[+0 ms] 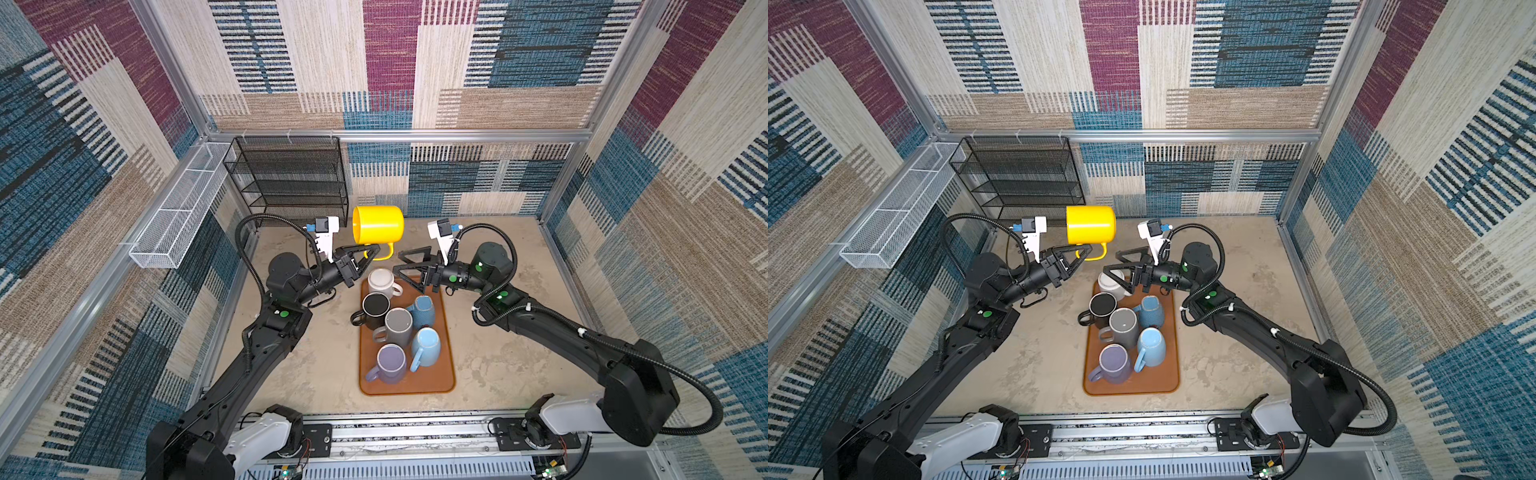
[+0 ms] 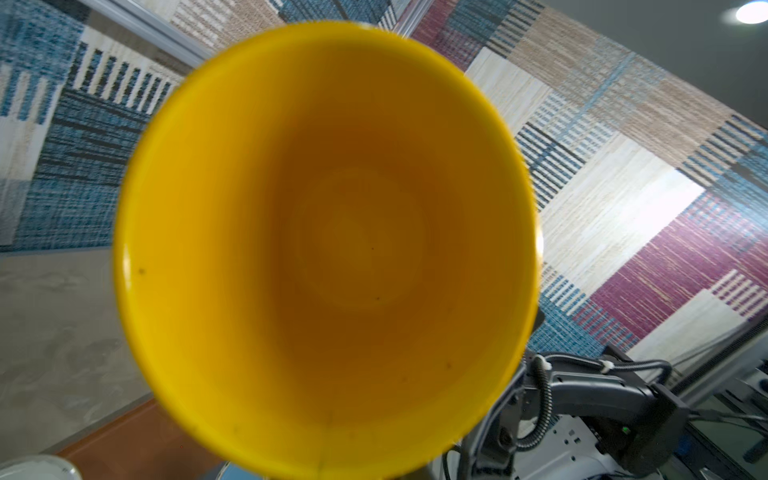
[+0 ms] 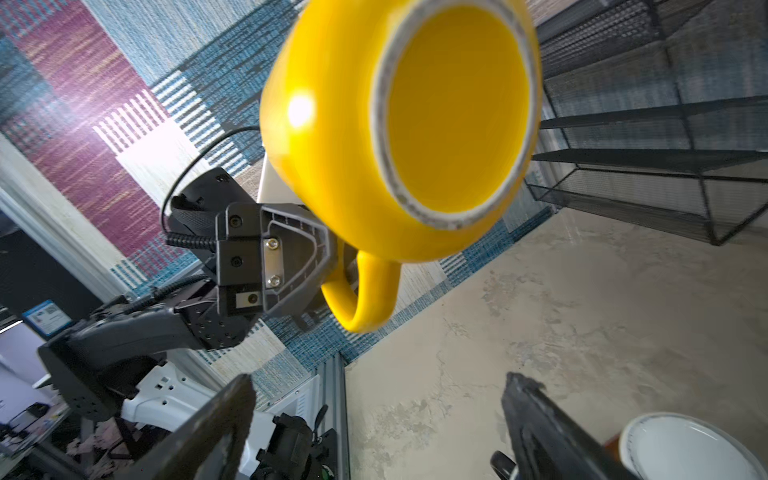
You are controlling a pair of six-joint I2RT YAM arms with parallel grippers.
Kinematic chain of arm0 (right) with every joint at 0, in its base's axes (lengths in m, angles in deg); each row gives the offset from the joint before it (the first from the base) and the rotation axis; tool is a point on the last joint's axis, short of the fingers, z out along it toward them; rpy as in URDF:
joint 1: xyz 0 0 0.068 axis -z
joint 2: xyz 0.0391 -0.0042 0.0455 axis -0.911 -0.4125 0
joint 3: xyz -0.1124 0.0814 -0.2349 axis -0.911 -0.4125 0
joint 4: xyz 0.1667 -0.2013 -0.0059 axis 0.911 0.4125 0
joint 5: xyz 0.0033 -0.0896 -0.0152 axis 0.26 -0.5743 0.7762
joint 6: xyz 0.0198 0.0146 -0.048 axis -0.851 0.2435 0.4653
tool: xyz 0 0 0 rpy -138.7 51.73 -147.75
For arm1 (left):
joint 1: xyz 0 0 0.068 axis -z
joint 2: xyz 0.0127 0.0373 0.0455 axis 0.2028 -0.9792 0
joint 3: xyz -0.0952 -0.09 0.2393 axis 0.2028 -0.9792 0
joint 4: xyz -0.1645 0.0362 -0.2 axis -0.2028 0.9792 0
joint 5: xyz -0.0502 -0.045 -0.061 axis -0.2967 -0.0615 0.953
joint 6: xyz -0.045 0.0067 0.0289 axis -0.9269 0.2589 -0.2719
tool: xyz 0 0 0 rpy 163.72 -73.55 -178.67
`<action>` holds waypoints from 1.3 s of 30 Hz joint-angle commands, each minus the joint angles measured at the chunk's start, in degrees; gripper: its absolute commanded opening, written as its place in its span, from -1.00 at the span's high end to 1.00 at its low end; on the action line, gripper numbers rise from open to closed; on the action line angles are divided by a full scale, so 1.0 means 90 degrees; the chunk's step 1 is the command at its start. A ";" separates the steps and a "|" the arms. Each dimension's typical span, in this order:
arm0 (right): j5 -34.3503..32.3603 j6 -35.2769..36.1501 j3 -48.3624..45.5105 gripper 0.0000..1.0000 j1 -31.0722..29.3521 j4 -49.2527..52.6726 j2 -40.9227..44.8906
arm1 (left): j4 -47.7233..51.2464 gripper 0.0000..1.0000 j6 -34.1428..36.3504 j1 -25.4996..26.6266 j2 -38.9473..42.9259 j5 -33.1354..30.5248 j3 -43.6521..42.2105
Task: Turn the mug right side up
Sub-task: 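Open the right gripper off the handle and withdraw while the left gripper carries the mug, then lower the yellow mug upright onto the table beside the tray with the left gripper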
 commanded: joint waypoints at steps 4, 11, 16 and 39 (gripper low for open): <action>-0.1281 0.0612 0.0029 -0.91 0.0229 0.1592 0.0495 | 0.2342 1.00 0.1160 -0.0015 -0.0133 -0.1082 0.0752; -0.2240 0.0727 -0.0039 -0.87 0.0454 0.2352 0.0879 | 0.3649 1.00 0.1504 -0.0027 -0.0400 -0.2033 0.1386; -0.2404 0.0580 -0.0337 -0.84 0.0616 0.2377 0.1036 | 0.4852 1.00 0.1871 -0.0091 -0.0883 -0.3262 0.2080; -0.2748 0.0660 -0.0625 -0.82 0.0745 0.3016 0.1436 | 0.5149 1.00 0.3332 -0.2187 -0.3982 -0.3907 0.3491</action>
